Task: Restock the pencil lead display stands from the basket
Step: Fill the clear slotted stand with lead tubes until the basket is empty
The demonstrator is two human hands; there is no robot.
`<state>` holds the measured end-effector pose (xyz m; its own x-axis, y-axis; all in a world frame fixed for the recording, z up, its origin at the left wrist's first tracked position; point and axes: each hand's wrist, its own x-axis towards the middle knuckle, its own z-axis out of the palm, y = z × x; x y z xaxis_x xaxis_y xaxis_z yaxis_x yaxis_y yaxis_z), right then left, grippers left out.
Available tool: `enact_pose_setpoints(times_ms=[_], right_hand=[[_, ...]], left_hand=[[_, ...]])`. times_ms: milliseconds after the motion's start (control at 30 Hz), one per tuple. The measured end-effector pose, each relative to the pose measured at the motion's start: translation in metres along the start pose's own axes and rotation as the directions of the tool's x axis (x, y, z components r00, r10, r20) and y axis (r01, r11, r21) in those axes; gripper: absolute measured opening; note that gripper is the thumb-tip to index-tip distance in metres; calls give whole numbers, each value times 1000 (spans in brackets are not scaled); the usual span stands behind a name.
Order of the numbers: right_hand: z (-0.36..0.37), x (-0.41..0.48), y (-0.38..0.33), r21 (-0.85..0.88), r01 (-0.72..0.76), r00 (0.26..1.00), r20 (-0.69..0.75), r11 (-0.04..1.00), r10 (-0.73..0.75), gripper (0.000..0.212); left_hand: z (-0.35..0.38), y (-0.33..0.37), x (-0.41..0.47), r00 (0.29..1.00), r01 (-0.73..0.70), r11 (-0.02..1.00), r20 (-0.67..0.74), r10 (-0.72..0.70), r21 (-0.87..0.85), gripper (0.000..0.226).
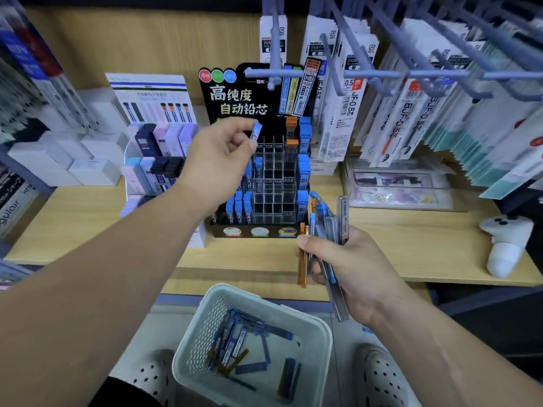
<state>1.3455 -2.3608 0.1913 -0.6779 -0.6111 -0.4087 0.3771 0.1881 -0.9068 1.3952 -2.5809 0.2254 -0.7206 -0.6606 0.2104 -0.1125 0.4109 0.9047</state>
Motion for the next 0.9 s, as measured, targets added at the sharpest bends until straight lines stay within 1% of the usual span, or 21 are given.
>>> enact_pose_setpoints(times_ms=[100, 233, 300, 400, 600, 733, 900], right_hand=[[1, 3, 4, -11, -23, 1000, -3, 1000, 23, 18], [2, 8, 8, -13, -42, 999, -22, 999, 42, 21], [3, 9, 8, -8, -47, 999, -19, 999, 46, 23], [4, 9, 9, -3, -51, 999, -15, 999, 51, 24], [1, 9, 9, -6, -57, 998, -28, 998, 57, 18], [-4, 9, 7, -6, -44, 998, -44, 999, 43, 22], [-18, 12, 1, 12, -35, 997, -74, 999, 36, 15]], left_hand=[[2, -3, 2, 1000, 3, 999, 31, -2, -36, 27], [-1, -2, 3, 998, -12, 991, 60, 20, -135, 25], [-2, -4, 2, 997, -31, 991, 70, 40, -128, 26], [-1, -12, 2, 992, -80, 996, 90, 83, -40, 27], [0, -27, 3, 986, -159, 977, 69, 151, 145, 13], [0, -27, 6, 985, -171, 969, 57, 163, 180, 11], [-2, -27, 13, 978, -202, 955, 96, 185, 219, 11]])
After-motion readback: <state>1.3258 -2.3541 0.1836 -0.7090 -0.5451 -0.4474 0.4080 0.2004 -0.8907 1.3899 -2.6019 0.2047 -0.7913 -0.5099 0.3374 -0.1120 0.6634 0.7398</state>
